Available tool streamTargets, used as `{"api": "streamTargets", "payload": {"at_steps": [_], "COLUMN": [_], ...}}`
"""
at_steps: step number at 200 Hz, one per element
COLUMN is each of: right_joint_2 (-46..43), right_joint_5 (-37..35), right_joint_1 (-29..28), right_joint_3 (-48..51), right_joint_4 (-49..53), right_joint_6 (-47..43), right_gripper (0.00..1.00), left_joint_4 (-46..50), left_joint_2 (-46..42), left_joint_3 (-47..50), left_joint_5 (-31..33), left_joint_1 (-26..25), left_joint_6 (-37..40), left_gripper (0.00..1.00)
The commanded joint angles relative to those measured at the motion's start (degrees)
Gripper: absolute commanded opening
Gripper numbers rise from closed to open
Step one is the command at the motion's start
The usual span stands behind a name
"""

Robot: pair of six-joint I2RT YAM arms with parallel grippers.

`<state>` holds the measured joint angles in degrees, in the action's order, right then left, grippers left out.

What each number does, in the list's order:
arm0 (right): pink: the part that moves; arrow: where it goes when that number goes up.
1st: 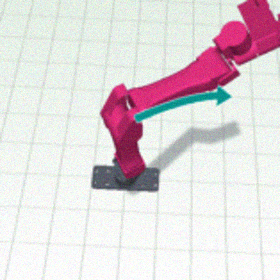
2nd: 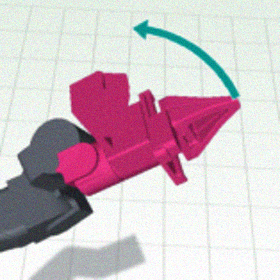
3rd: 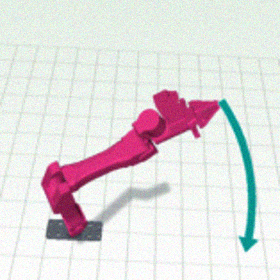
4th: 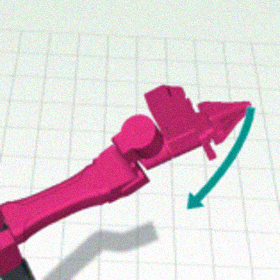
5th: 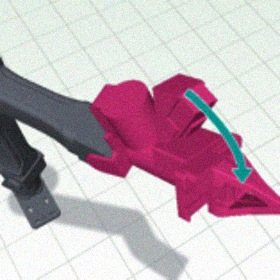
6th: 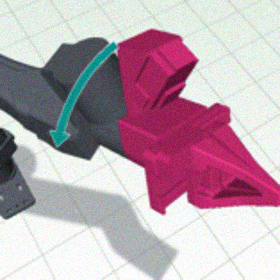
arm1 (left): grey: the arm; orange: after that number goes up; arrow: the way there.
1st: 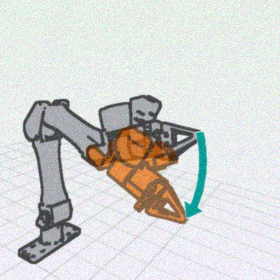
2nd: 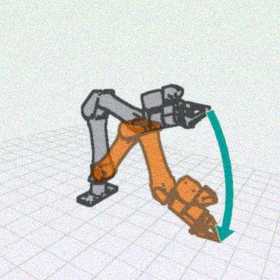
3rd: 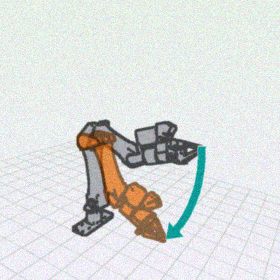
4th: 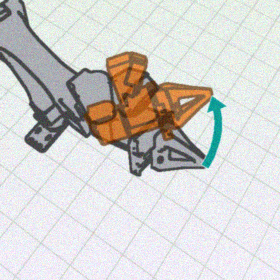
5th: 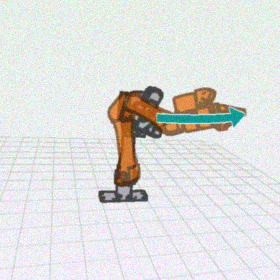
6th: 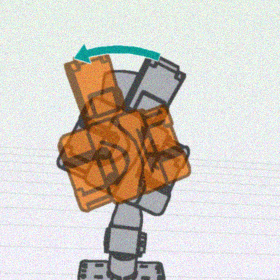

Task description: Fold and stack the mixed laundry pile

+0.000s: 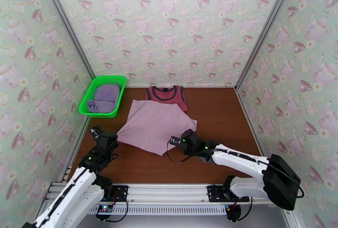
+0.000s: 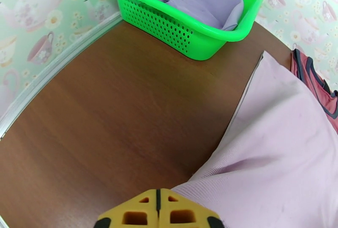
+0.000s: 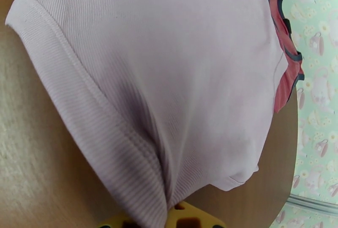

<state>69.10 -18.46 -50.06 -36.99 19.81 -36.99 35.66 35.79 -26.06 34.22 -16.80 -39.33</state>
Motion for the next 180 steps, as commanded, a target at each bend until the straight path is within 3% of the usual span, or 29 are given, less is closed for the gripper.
{"api": "streamTargets", "payload": {"at_steps": [1, 27, 90, 126, 180], "right_joint_2": [-6.65, -7.58, 4.76, 1.43, 0.0], "right_joint_5": [-1.93, -3.06, -5.77, -6.56, -5.5], "right_joint_1": [-0.76, -2.18, -3.05, -3.02, -3.4], "right_joint_3": [1.22, 2.0, -0.92, -2.72, -1.94], "right_joint_4": [1.7, 2.12, 15.06, 25.1, 29.58], "right_joint_6": [1.32, 1.65, 0.3, -0.54, 0.25], "right_gripper": [0.0, 0.0, 0.0, 0.0, 0.0], "left_joint_4": [9.0, 10.74, 16.39, 20.93, 23.54], "left_joint_2": [-4.11, -7.61, -4.27, -7.14, -6.86], "left_joint_3": [1.45, 3.38, -0.86, -0.29, 0.66], "left_joint_5": [4.95, 3.64, -2.71, -3.97, -5.71], "left_joint_1": [-0.39, -0.34, -0.77, -1.8, -3.87], "left_joint_6": [-9.79, -11.42, -13.21, -16.56, -20.62], "left_gripper": [0.0, 0.0, 0.0, 0.0, 0.0]}}
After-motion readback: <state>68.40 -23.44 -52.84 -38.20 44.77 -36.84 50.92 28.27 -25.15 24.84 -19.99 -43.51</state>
